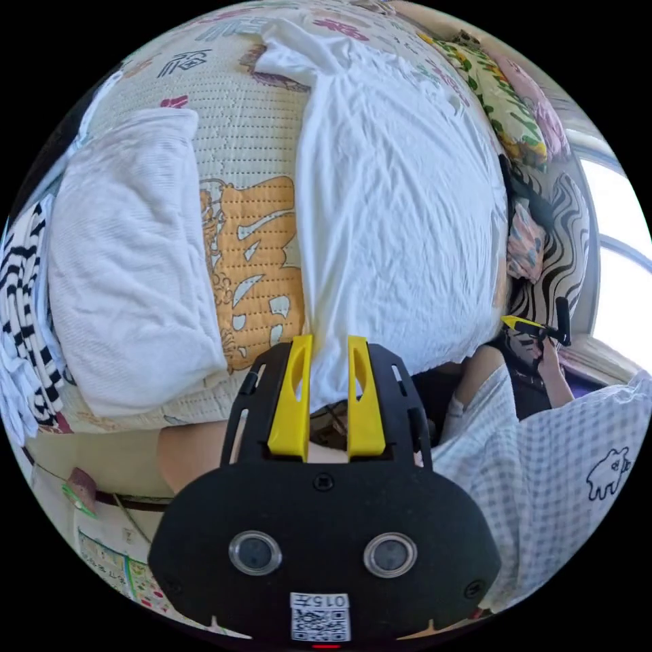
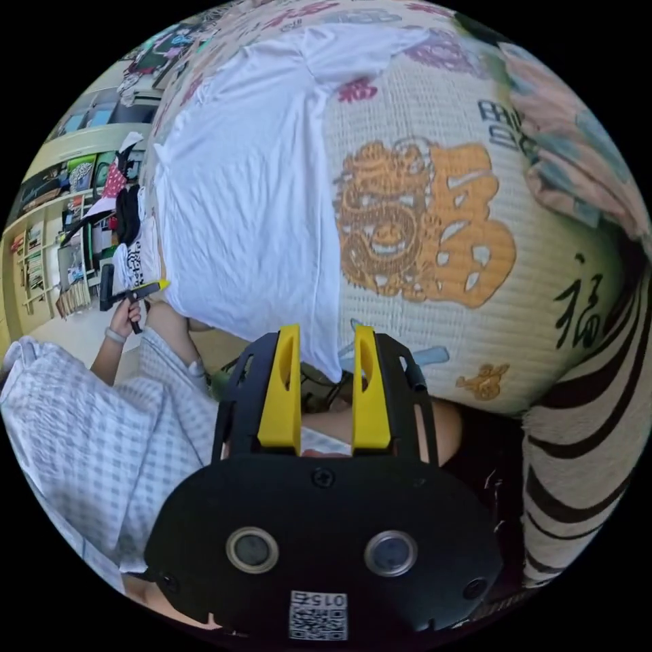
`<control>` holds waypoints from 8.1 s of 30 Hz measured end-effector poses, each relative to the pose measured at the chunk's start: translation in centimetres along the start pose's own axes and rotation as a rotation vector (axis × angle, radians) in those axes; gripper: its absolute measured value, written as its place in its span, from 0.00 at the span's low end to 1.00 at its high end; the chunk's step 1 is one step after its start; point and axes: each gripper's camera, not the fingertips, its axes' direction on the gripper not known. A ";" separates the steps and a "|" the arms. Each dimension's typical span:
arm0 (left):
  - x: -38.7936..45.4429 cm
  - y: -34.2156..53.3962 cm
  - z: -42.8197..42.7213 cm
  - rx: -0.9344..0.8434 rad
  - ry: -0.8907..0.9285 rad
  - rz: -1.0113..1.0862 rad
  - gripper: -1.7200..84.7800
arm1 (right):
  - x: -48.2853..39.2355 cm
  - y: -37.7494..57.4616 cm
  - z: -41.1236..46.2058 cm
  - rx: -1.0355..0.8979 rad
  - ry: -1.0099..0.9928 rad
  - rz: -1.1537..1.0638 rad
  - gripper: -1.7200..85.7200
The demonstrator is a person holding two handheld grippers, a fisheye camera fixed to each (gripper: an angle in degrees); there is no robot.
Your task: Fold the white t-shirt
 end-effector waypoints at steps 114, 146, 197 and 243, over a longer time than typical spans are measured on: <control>26.8 -54.3 34.6 0.431 0.066 0.145 0.06 | -6.7 -0.7 -30.7 0.235 -0.203 -0.277 0.02; 20.4 -48.8 20.8 0.362 0.099 0.313 0.01 | -10.7 -21.1 -13.7 0.196 -0.147 -0.256 0.01; -7.2 -15.2 -8.7 0.912 0.304 -0.170 0.01 | -45.9 -59.1 5.7 0.056 -0.085 -0.676 0.02; 17.4 -26.2 1.5 0.580 -0.052 0.285 0.06 | -22.1 -50.6 -11.8 0.120 -0.050 -0.377 0.05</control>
